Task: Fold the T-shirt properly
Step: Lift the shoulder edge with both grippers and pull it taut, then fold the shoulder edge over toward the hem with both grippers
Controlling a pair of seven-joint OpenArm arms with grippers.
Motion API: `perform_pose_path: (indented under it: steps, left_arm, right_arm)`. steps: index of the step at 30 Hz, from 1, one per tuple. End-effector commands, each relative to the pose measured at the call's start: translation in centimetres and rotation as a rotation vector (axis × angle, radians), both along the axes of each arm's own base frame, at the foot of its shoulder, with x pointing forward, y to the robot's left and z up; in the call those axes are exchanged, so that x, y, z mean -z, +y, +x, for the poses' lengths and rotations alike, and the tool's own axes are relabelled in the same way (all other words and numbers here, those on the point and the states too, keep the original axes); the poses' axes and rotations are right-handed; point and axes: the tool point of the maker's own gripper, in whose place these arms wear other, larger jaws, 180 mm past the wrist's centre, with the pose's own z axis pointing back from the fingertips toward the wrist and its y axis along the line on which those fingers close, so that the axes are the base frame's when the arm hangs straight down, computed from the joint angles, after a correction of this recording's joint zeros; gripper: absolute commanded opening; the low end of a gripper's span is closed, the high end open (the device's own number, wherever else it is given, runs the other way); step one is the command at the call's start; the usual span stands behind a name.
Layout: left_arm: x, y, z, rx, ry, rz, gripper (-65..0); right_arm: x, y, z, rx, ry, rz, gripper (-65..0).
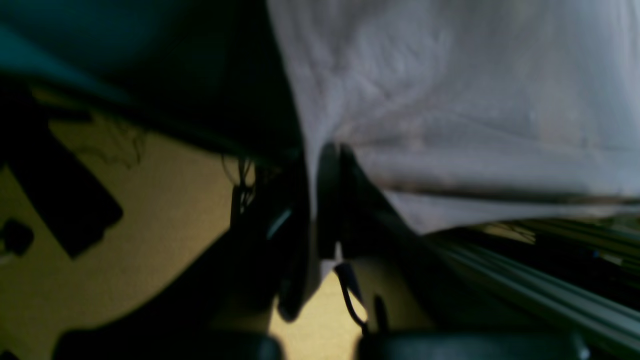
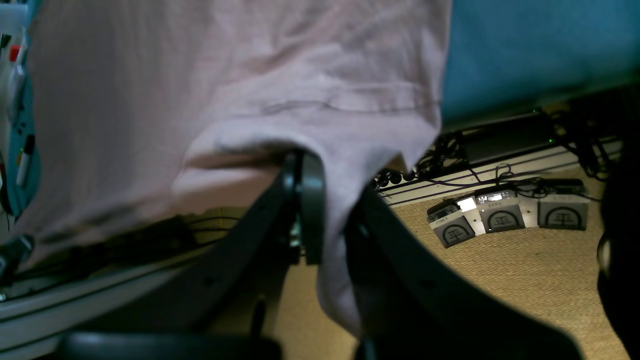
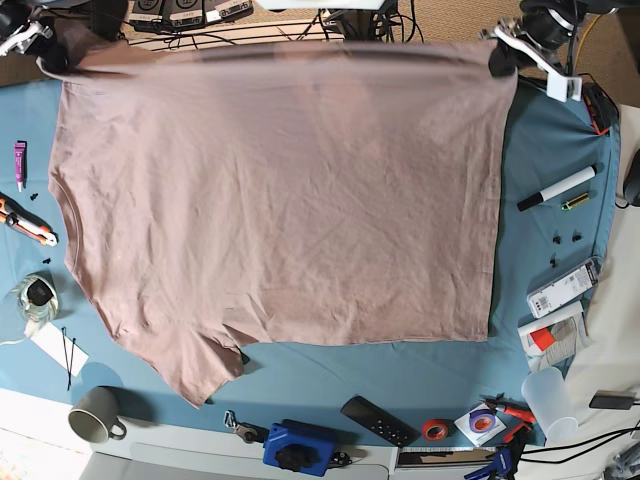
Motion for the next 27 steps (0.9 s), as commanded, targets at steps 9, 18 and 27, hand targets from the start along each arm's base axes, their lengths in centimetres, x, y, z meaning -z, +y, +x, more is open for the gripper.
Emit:
perform_pose_path:
  steps: [9,18,27]
  left_arm:
    - [-1.0,0.9,1.4,-0.019,-0.071,0.041,-65.0]
    - [-0.5,1.8,3.8,-0.040,-0.114,0.069,-65.0]
    - [-1.6,2.4,6.3,-0.039,-0.188,0.093,-65.0]
  right_arm:
    - [-2.1,-0.8,2.8,-0.012,-0.105,-0.037,-65.0]
    - [-0.3,-0.8,4.1,-0.032,-0.055,-0.092,-65.0]
    - [-0.3,-1.4,6.7,-0.034,-0.085,-0.148,-65.0]
